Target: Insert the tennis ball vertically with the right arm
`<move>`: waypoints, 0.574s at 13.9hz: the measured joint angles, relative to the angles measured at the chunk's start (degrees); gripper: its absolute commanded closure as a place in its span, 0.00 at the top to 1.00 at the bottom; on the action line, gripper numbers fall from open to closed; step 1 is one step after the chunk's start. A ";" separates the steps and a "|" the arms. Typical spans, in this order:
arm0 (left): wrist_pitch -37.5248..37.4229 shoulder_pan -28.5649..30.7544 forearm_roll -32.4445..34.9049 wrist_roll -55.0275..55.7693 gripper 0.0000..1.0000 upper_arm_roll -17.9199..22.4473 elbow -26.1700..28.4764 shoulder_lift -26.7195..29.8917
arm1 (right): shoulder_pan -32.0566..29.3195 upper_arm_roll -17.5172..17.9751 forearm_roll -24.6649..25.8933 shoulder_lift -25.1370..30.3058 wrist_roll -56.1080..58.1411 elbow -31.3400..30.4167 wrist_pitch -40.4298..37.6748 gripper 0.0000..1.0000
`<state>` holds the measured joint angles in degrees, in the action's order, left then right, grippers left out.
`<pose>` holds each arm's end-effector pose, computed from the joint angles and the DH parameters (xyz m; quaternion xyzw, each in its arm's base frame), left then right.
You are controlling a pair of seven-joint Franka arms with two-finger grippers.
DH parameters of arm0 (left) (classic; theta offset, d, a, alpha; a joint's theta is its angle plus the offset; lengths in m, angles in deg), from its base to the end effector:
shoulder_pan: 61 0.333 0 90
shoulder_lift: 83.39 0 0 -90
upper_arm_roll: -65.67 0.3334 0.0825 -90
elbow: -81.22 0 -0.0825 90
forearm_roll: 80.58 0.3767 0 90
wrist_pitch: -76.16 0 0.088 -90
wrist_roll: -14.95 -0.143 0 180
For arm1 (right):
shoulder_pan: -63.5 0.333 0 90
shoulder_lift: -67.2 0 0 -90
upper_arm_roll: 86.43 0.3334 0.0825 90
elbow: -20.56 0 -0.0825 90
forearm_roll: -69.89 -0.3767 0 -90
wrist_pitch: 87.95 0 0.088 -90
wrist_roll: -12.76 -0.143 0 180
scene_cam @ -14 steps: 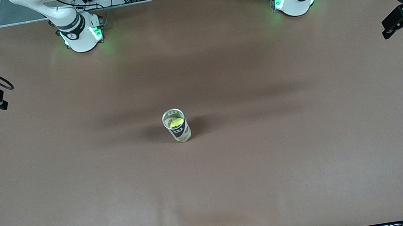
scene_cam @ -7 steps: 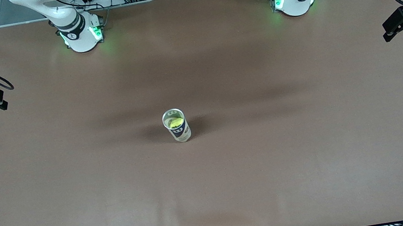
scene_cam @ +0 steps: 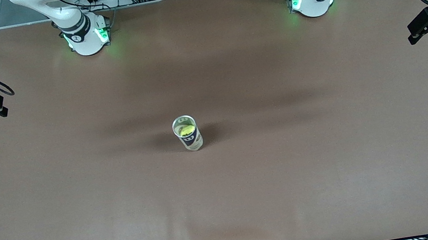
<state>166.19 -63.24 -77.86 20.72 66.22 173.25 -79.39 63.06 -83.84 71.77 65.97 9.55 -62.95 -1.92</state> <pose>0.5256 -0.0085 0.6271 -0.9989 -0.0360 -0.0189 0.0222 0.5482 0.0154 0.6403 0.9998 -0.0106 0.0120 0.0153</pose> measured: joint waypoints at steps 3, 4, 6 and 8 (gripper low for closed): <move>0.02 -0.06 0.00 0.00 1.00 -0.01 0.03 -0.24 | 0.00 -0.03 0.00 0.00 0.00 0.00 -0.01 1.00; 0.06 -0.17 0.00 0.00 1.00 -0.05 0.03 -0.39 | 0.00 -0.05 0.00 0.00 0.00 0.00 -0.01 1.00; 0.29 -0.47 0.00 -0.03 1.00 -0.19 -0.01 -0.50 | -0.01 -0.13 0.00 0.00 0.00 -0.02 -0.02 1.00; 0.34 -0.62 0.00 -1.24 1.00 -0.22 -0.42 -0.49 | -0.01 -0.17 0.00 0.00 0.00 -0.03 -0.02 1.00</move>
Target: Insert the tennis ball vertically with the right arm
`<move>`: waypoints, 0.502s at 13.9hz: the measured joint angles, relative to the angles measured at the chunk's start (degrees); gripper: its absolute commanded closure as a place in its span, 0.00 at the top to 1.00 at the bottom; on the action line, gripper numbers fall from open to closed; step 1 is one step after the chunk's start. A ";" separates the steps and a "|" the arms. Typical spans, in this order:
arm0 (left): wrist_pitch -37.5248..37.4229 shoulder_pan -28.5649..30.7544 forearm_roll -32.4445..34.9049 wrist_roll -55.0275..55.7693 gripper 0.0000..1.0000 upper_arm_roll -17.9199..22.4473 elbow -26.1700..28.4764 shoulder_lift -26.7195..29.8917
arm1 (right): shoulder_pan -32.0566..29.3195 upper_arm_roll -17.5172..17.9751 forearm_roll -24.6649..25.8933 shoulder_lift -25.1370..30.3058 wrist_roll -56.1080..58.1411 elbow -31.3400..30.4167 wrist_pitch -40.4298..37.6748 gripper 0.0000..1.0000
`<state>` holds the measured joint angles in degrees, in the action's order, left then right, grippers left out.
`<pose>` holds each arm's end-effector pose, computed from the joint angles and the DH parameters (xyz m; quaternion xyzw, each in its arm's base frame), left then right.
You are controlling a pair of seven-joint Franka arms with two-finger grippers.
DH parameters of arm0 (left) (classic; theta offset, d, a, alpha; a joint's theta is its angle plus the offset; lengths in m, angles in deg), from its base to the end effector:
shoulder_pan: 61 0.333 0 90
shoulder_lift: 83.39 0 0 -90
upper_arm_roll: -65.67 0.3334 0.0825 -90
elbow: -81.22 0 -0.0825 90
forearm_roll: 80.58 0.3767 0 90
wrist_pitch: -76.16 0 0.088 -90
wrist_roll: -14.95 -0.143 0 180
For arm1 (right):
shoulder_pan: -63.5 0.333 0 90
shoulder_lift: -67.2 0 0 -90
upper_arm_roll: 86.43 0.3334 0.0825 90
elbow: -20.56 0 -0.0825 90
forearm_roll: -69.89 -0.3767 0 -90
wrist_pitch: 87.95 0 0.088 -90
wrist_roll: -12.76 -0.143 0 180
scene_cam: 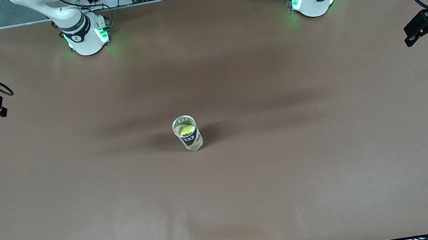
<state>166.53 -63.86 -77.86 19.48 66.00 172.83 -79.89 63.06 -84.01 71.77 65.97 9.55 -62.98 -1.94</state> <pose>0.5291 -0.0165 0.6264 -0.9994 -0.0178 -0.0211 0.0223 0.5482 0.0138 0.6401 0.9997 -0.0121 0.0115 0.0154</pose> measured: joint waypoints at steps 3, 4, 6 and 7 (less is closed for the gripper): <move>-0.88 0.16 0.00 -2.61 1.00 0.08 -0.20 0.00 | 0.00 -0.01 0.00 0.00 0.00 0.00 0.00 1.00; -1.16 0.21 -0.18 -3.16 1.00 0.15 -0.20 0.00 | 0.00 -0.01 0.00 0.00 0.00 0.00 0.00 1.00; -1.31 0.25 -1.18 -3.35 1.00 0.21 -0.20 0.00 | 0.00 -0.01 0.00 0.00 0.00 -0.01 0.00 1.00; -1.32 0.25 -1.64 -3.35 1.00 0.22 -0.20 -0.01 | 0.00 -0.01 0.00 0.00 0.00 -0.01 0.00 1.00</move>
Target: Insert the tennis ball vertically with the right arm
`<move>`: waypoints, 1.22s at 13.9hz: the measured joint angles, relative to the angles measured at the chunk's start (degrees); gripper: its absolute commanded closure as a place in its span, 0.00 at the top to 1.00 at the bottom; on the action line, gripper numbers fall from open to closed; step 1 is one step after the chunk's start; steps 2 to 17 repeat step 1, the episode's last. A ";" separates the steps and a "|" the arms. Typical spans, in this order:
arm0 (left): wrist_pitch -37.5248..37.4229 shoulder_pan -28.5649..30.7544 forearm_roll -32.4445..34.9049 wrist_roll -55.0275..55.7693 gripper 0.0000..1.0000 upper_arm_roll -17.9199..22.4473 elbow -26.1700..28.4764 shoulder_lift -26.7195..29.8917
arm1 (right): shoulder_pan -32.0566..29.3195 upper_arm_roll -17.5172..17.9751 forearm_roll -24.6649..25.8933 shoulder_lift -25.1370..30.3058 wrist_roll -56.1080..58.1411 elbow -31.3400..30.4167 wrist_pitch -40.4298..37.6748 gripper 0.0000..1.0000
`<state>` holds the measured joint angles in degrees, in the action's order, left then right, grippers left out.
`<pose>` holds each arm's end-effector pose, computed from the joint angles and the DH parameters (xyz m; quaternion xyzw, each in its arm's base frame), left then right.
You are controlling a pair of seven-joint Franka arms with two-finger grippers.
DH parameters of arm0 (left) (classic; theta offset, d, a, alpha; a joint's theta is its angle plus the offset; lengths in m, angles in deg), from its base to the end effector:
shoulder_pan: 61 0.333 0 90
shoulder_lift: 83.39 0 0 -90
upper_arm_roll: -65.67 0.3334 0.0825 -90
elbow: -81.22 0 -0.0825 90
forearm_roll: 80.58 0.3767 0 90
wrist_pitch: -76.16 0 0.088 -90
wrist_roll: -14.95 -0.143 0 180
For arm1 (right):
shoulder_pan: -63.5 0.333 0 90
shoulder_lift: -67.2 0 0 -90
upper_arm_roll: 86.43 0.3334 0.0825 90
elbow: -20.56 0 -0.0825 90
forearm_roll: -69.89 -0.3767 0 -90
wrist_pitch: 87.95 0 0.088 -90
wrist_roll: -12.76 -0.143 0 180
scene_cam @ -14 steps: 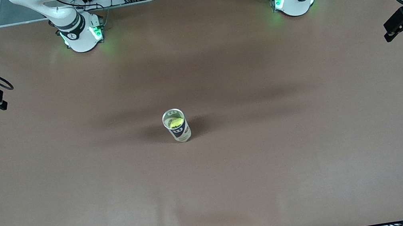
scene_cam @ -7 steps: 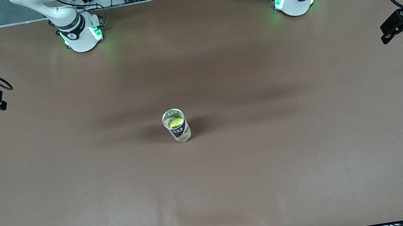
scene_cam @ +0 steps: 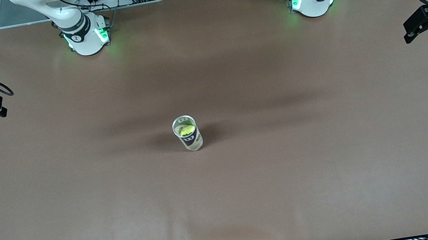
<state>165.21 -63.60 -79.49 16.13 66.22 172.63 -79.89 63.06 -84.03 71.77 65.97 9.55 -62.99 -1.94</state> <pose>0.5260 -0.0159 0.6258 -0.9999 0.0073 -0.0102 0.0089 0.5482 0.0136 0.6400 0.9997 -0.0122 0.0114 0.0154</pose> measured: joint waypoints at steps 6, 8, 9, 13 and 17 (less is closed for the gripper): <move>0.00 0.00 -0.30 0.00 1.00 0.00 -0.03 -0.06 | 0.00 0.00 0.00 0.00 0.00 0.00 0.00 1.00; 0.00 0.00 -0.30 0.00 1.00 0.00 -0.03 -0.06 | 0.00 0.00 0.00 0.00 0.00 0.00 0.00 1.00; 0.00 0.00 -0.30 0.00 1.00 0.00 -0.03 -0.06 | 0.00 0.00 0.00 0.00 0.00 0.00 0.00 1.00; 0.00 0.00 -0.30 0.00 1.00 0.00 -0.03 -0.06 | 0.00 0.00 0.00 0.00 0.00 0.00 0.00 1.00; 0.00 0.00 -0.30 0.00 1.00 0.00 -0.03 -0.06 | 0.00 0.00 0.00 0.00 0.00 0.00 0.00 1.00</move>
